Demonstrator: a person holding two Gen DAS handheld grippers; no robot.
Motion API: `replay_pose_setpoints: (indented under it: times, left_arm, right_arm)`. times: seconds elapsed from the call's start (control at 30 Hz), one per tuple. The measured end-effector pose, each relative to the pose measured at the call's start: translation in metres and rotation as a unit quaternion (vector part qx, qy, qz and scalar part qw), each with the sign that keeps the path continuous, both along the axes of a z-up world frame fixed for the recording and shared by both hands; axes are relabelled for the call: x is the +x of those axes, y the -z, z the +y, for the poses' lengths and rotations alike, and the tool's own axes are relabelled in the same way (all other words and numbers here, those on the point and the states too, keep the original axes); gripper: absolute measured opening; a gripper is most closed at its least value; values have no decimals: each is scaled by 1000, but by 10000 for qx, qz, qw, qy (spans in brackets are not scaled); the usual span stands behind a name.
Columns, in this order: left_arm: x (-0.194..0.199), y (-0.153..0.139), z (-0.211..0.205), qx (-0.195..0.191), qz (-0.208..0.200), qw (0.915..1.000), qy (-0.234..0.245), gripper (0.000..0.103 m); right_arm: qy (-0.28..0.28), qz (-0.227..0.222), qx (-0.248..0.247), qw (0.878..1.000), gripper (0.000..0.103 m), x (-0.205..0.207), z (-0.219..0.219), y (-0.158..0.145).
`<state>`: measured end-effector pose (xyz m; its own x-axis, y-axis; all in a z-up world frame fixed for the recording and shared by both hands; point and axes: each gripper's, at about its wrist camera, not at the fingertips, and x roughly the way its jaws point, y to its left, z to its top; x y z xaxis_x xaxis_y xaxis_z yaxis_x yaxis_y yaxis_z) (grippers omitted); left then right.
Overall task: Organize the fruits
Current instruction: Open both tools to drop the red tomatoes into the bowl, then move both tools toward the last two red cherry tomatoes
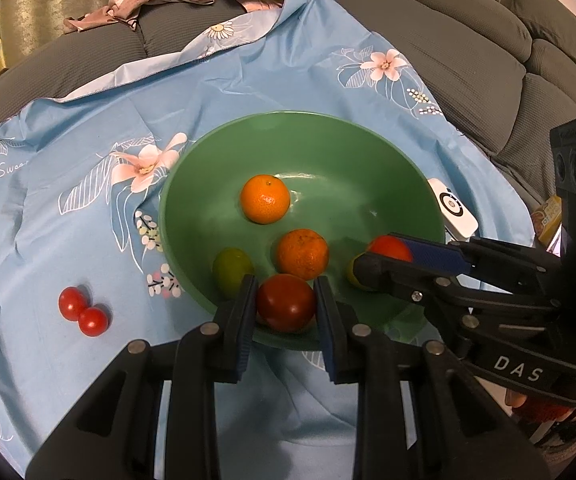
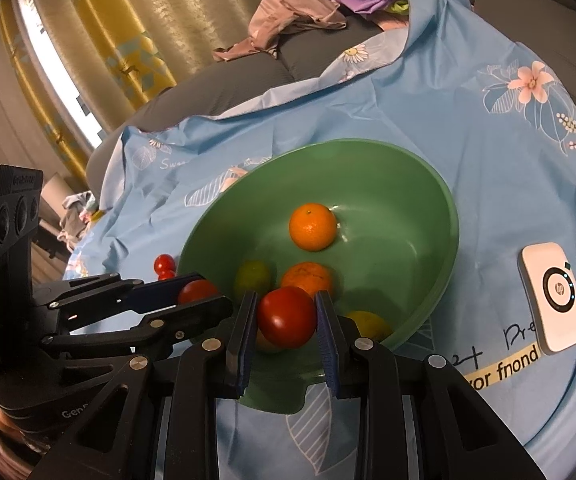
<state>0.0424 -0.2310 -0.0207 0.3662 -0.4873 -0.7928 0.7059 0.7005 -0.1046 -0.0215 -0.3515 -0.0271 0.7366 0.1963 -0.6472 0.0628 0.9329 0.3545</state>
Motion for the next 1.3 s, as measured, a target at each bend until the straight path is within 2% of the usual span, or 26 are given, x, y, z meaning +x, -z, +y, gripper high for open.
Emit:
replay_pose_setpoints:
  times: [0.13,0.37,0.67,0.87,0.97,1.1,1.3]
  left_arm:
    - [0,0,1,-5,7,10000,-10,28]
    - [-4,-10,11,-130,-129,9997,-146,48]
    - [-22,-21,38,-101,-312,9987,-394,73]
    - [-32,-12,74,-81,-109,9969,-772,83]
    - [-40,-4,96,-88,35,9953,-966,89]
    - [-47,8,126,-176,328,9920,-1206,92]
    - [-57,9,160,-443,469,9848,-1613,93]
  right_arm:
    - [19,25,-12,10000,30,0,0,1]
    - [83,2,-137,9999,30,-5,3,-6]
    - [36,-84,-202,9998,31,-18,16,-20]
    - [-133,-102,-257,9995,33,-25,33,-27]
    - [-304,-39,-270,9992,38,-27,47,-27]
    - [-504,80,-342,9981,39,-26,68,-26]
    - [-905,208,-546,9942,40,-24,104,-24]
